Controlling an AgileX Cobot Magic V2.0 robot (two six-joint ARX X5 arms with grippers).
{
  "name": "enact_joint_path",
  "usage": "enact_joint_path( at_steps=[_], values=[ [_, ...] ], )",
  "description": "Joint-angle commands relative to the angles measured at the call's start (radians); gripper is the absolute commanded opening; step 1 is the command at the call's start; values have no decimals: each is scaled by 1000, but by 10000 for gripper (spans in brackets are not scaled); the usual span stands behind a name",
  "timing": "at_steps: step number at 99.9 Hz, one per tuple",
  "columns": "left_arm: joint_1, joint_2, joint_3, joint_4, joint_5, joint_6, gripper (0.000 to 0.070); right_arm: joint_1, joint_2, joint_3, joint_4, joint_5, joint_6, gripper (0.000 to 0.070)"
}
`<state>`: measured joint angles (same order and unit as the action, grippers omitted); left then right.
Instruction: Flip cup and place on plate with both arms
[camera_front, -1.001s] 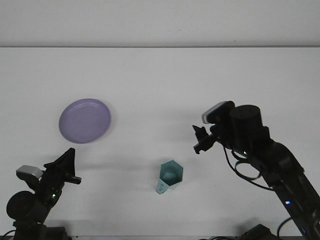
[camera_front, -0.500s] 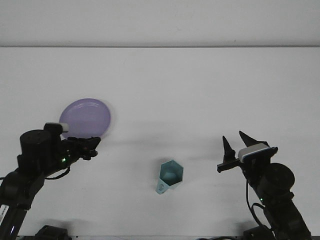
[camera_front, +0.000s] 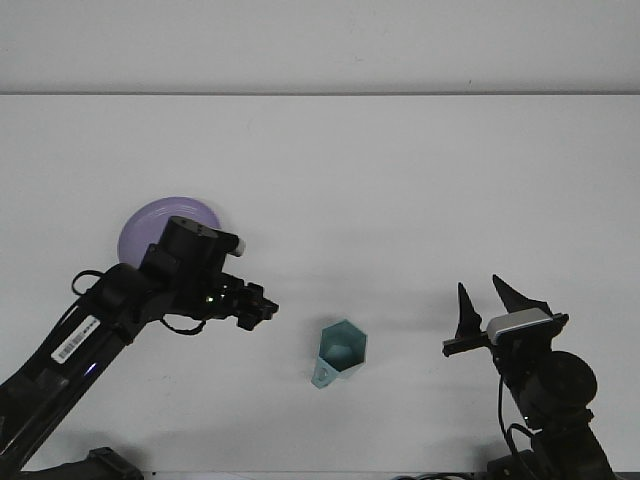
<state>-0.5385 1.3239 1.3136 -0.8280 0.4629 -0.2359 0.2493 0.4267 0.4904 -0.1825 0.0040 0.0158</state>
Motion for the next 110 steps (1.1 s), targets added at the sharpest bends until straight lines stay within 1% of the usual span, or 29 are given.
enact_joint_path(
  at_steps=[1,6,9,24,39,47,55,68,95,98,101,106,110],
  values=[
    [-37,40,35,-14,-1,-17,384,2,4,-1,7,3,6,377],
    [-66,69,50,-24,-14,-22,422,2,4,-1,9,3,7,377],
    [-82,87,62,-36,-29,-24,431,2,4,-1,10,3,7,377],
    [-157,180,121,-92,-80,-34,436,3,4,-1,12,-2,11,377],
    [-214,272,170,-101,-130,-53,435,3,4,-1,19,-3,15,377],
    [-238,319,189,-102,-131,-68,435,3,4,-1,19,-3,20,377],
    [-257,362,200,-105,-137,-68,434,3,4,-1,19,-3,22,377],
    [-283,428,213,-106,-182,-68,432,3,4,-1,18,-3,23,377],
    [-324,531,219,-90,-183,-71,413,3,4,-1,18,-3,33,377],
    [-326,538,219,-86,-183,-71,398,3,4,-1,18,-3,33,377],
    [-327,543,219,-82,-184,-71,357,3,4,-1,18,-3,33,377],
    [-330,551,219,-75,-183,-71,270,3,4,-1,18,-3,33,377],
    [-334,555,219,-69,-183,-69,180,3,4,-1,18,-3,33,377]
  ],
)
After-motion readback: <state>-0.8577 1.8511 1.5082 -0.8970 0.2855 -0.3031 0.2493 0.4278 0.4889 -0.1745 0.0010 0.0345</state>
